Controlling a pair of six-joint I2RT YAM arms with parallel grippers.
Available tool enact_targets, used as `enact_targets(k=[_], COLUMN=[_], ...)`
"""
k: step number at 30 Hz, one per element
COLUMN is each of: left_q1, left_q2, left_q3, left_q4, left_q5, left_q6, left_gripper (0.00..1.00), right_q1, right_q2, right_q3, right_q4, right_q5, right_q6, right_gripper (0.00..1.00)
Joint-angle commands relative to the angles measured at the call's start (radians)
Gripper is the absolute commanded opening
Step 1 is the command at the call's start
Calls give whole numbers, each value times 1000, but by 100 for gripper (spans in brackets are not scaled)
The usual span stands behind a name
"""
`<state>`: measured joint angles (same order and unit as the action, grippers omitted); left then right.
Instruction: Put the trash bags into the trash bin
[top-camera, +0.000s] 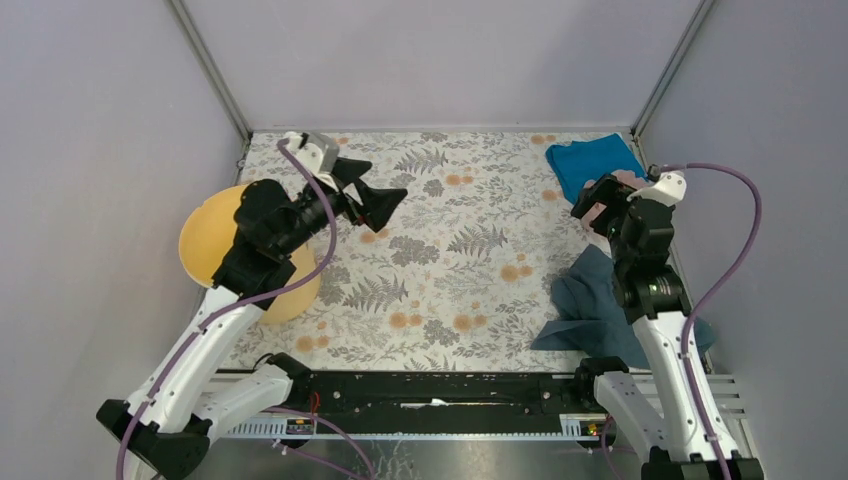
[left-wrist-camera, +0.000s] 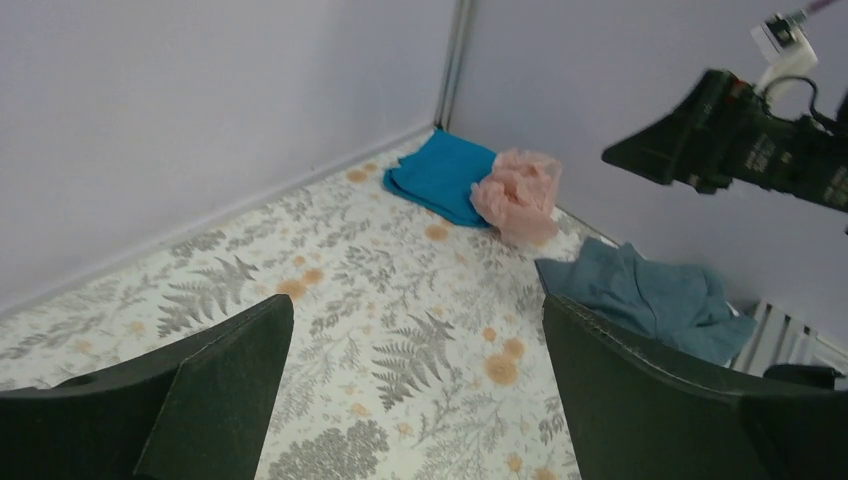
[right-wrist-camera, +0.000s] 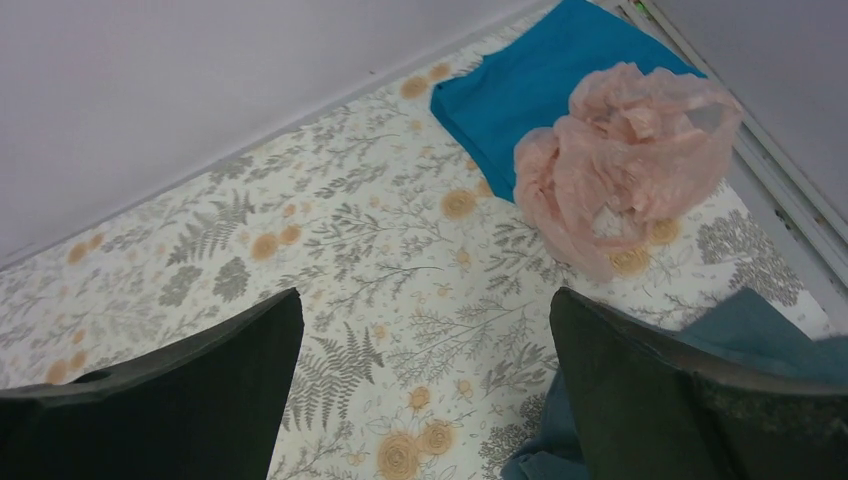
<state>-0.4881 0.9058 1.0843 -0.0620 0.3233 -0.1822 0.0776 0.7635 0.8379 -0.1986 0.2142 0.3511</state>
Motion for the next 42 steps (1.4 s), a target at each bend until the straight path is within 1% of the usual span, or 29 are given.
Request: enact_targets(k=[1,5,10,12,15,18,23,27,31,33,37,39,42], left_q1=[-59,-86,-94,-100,-101,-102,-100,-101,-101,-101,-101,-101,-100], left_q2=[16,27,29,29,27,23,8,-3,-2,0,12,21,30], left_q3=[-18,-18,-24,-25,-30,-31,-30,-28,-23,-24,-23,-24,-27], left_q4=[11,11,12,12,26,30,31,31,30,31,30,31,31], left_q5=[-61,-75,-99,-102,-93,-77,-94,-90,-63,-58,-57,-59,-65], left_q6=[32,28,22,19,8,1,8,4,-9,-15,-19,-19,-18], left_gripper=[99,99,99,99,99,99,99,99,99,99,99,99,99], right_q1=[-2,-1,-1,-3,-4,-12,-27,-63,-71,-103,-111,-113,-113], right_q2=[65,122,206,255,349,466,634,755,831,855,872,861,838], right_q3=[45,21,-70,-87,-95,-57,50,163,180,182,173,151,122], right_q4=[-5,21,182,247,334,380,403,296,295,289,267,287,310], right_q5=[141,250,387,466,530,537,482,504,495,464,429,393,321], right_q6=[51,69,28,41,44,35,-12,39,49,60,108,114,110], right_gripper=[100,100,100,100,100,100,100,100,100,98,89,80,45])
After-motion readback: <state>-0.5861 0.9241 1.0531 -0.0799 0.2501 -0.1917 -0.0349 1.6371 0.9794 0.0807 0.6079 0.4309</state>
